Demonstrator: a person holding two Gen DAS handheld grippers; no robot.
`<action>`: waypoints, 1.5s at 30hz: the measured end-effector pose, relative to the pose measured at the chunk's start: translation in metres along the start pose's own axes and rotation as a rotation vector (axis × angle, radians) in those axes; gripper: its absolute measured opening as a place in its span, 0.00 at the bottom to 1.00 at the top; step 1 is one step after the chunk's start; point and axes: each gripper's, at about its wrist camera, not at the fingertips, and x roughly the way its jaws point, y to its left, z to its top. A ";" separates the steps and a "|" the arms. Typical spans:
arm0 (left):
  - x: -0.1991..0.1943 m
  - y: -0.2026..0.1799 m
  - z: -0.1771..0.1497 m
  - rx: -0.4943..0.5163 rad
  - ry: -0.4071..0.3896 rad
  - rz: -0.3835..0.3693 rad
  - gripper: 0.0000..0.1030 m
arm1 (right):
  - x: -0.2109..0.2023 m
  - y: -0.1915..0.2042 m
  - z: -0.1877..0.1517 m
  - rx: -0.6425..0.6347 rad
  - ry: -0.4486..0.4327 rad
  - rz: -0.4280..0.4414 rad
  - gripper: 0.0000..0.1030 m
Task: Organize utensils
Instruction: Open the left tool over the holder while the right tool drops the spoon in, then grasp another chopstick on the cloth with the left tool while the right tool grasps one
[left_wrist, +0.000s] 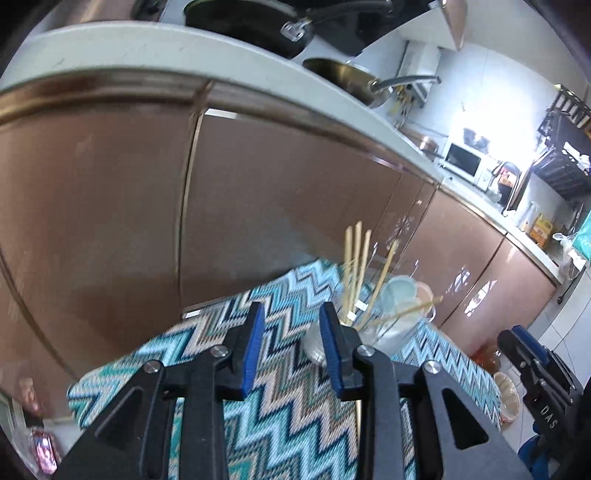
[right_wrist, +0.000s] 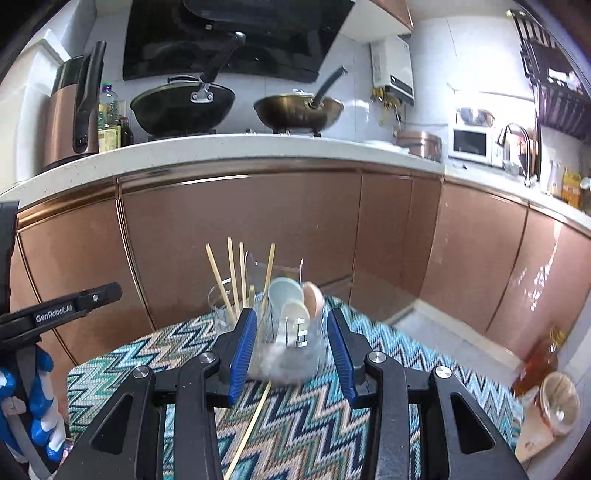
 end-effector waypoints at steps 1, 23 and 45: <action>-0.001 0.003 -0.003 -0.001 0.012 0.005 0.29 | -0.001 0.001 -0.002 0.008 0.010 0.001 0.36; 0.025 0.049 -0.046 -0.063 0.340 0.028 0.31 | 0.026 0.009 -0.038 0.124 0.313 0.075 0.36; 0.117 0.094 -0.068 -0.160 0.657 0.027 0.30 | 0.156 0.016 -0.093 0.181 0.680 0.148 0.19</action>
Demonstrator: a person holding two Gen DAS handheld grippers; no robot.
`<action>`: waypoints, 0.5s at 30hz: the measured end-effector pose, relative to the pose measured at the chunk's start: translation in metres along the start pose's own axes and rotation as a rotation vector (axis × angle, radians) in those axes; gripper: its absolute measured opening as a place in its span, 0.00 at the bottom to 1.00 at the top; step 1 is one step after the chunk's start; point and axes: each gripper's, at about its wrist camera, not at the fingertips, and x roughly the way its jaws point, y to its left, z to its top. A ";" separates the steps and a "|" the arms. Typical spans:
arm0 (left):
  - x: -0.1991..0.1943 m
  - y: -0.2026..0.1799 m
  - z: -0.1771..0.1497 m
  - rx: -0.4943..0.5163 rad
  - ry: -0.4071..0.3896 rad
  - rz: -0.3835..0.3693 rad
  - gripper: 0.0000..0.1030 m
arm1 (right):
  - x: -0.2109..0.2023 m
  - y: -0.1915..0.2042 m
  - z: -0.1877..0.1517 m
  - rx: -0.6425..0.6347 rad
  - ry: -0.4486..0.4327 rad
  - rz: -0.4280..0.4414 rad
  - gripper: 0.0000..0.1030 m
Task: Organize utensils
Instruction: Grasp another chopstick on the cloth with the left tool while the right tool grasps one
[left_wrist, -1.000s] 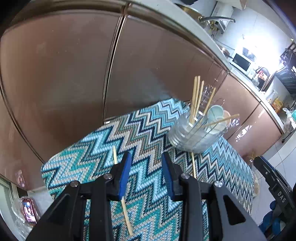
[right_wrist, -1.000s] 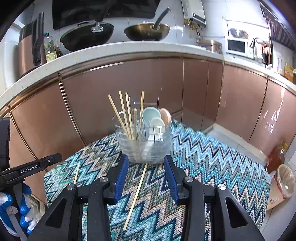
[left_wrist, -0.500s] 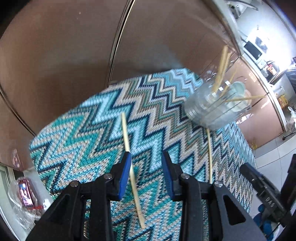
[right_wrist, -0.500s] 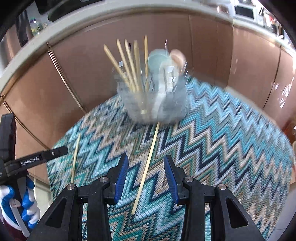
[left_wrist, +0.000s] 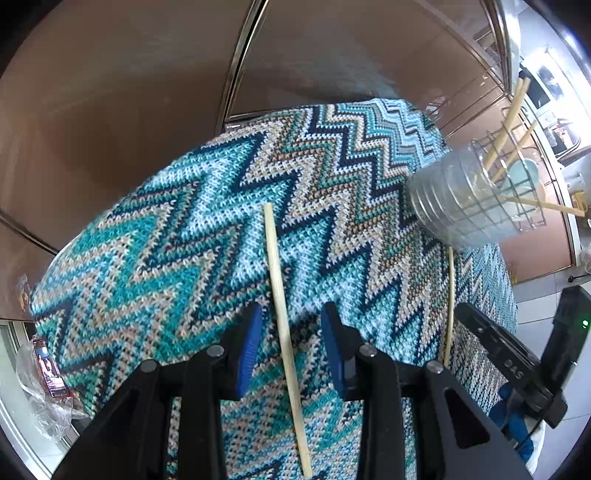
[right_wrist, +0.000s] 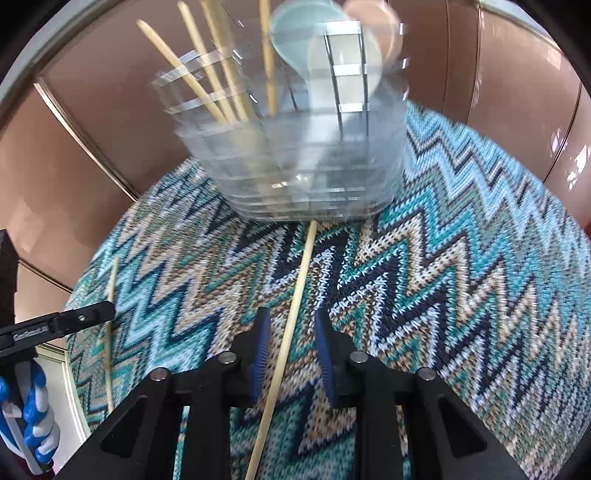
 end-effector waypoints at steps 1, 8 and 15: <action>0.002 -0.001 0.001 0.006 0.003 0.007 0.30 | 0.006 -0.001 0.001 -0.003 0.014 -0.005 0.18; 0.011 -0.010 0.009 0.034 0.025 0.057 0.28 | 0.013 0.001 0.011 -0.025 0.031 -0.026 0.13; 0.017 -0.010 0.020 0.030 0.070 0.081 0.18 | 0.022 -0.006 0.025 -0.017 0.049 -0.032 0.10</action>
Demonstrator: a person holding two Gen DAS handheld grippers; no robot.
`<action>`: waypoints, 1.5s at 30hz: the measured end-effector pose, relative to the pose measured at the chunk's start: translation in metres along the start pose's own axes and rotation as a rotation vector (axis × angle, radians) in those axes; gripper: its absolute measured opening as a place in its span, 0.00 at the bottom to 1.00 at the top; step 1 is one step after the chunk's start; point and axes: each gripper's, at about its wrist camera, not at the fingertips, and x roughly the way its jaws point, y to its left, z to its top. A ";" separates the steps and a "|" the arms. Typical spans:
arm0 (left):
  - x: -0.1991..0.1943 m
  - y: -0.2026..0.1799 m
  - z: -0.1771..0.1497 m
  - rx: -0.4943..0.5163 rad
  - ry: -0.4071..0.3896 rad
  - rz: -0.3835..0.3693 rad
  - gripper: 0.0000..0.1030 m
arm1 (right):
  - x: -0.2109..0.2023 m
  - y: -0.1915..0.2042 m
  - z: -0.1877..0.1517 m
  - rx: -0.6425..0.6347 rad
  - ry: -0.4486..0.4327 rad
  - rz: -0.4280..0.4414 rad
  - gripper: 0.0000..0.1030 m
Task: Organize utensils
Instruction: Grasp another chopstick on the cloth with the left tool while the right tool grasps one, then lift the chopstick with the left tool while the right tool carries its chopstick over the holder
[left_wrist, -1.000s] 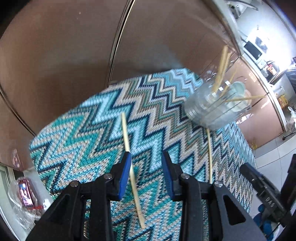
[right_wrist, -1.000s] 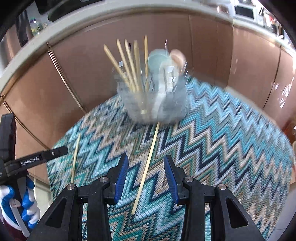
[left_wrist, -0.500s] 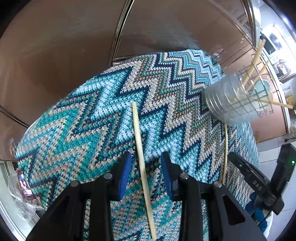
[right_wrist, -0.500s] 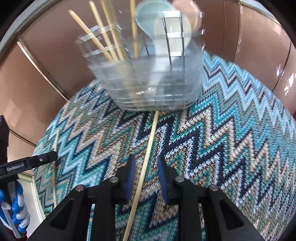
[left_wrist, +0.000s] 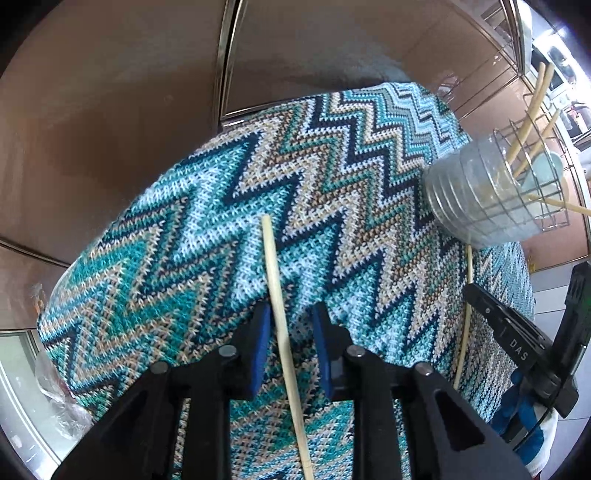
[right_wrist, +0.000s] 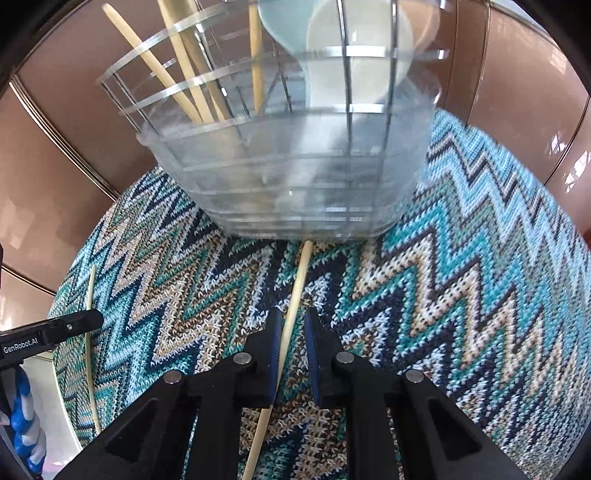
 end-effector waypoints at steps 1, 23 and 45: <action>0.000 0.001 0.000 -0.002 0.003 -0.001 0.18 | 0.001 0.000 -0.001 -0.004 -0.001 -0.003 0.10; -0.054 0.015 -0.022 -0.009 -0.147 -0.101 0.05 | -0.076 0.015 -0.050 -0.049 -0.072 0.185 0.06; -0.212 -0.132 0.031 0.266 -0.915 -0.381 0.05 | -0.219 0.036 0.038 -0.087 -1.037 0.266 0.05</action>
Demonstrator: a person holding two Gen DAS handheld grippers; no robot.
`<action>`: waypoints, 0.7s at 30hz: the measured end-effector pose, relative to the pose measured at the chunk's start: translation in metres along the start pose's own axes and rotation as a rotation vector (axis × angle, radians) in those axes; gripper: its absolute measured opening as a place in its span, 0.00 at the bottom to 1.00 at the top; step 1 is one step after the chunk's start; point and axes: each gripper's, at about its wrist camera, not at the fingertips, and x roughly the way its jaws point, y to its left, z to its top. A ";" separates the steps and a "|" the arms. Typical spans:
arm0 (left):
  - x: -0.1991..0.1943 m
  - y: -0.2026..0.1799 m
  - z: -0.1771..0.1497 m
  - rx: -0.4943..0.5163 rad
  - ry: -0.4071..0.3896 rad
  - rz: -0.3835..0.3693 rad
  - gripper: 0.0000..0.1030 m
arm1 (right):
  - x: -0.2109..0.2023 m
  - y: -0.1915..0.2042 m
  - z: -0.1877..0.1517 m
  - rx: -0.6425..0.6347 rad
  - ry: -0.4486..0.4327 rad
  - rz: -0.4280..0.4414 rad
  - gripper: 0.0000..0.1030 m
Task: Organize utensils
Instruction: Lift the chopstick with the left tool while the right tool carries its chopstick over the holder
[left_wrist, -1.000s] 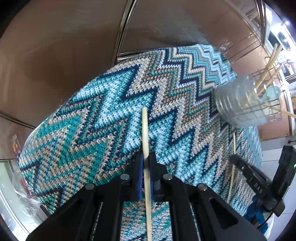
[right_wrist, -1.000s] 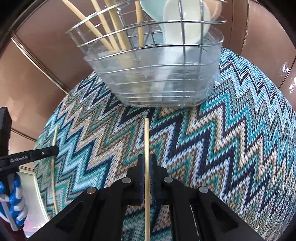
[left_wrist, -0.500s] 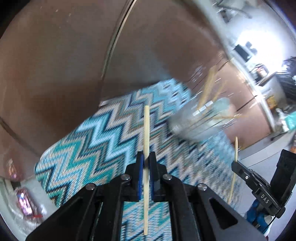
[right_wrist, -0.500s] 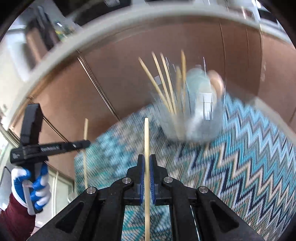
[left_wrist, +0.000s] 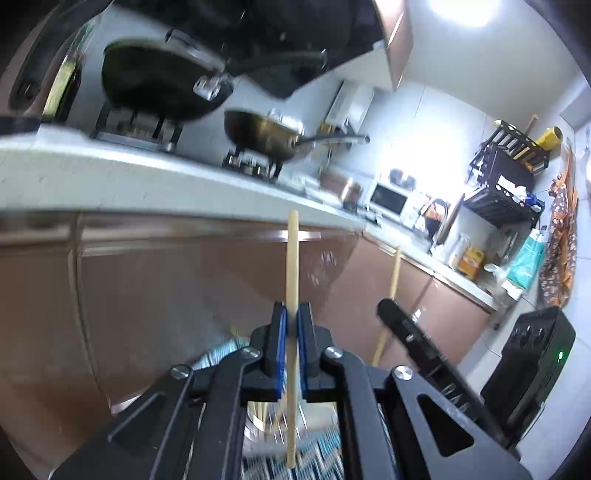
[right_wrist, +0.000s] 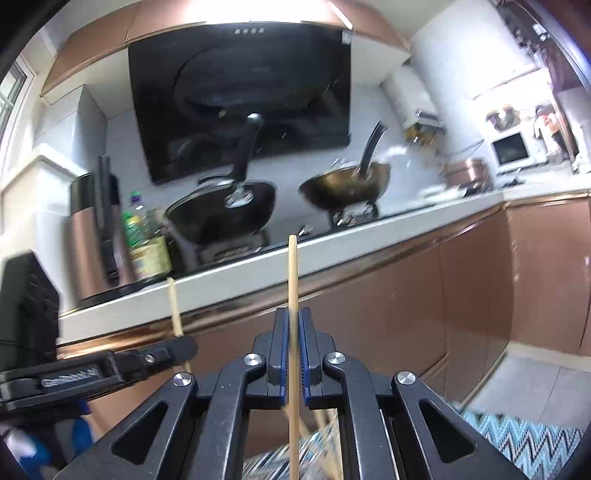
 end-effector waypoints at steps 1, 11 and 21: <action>0.008 -0.001 -0.001 0.010 -0.016 0.009 0.05 | 0.005 -0.002 -0.003 0.008 -0.003 -0.004 0.05; 0.071 0.014 -0.028 0.021 -0.090 0.063 0.05 | 0.042 -0.017 -0.053 -0.075 -0.025 -0.125 0.05; 0.102 0.021 -0.059 0.013 -0.056 0.083 0.05 | 0.043 -0.028 -0.063 -0.096 -0.036 -0.151 0.06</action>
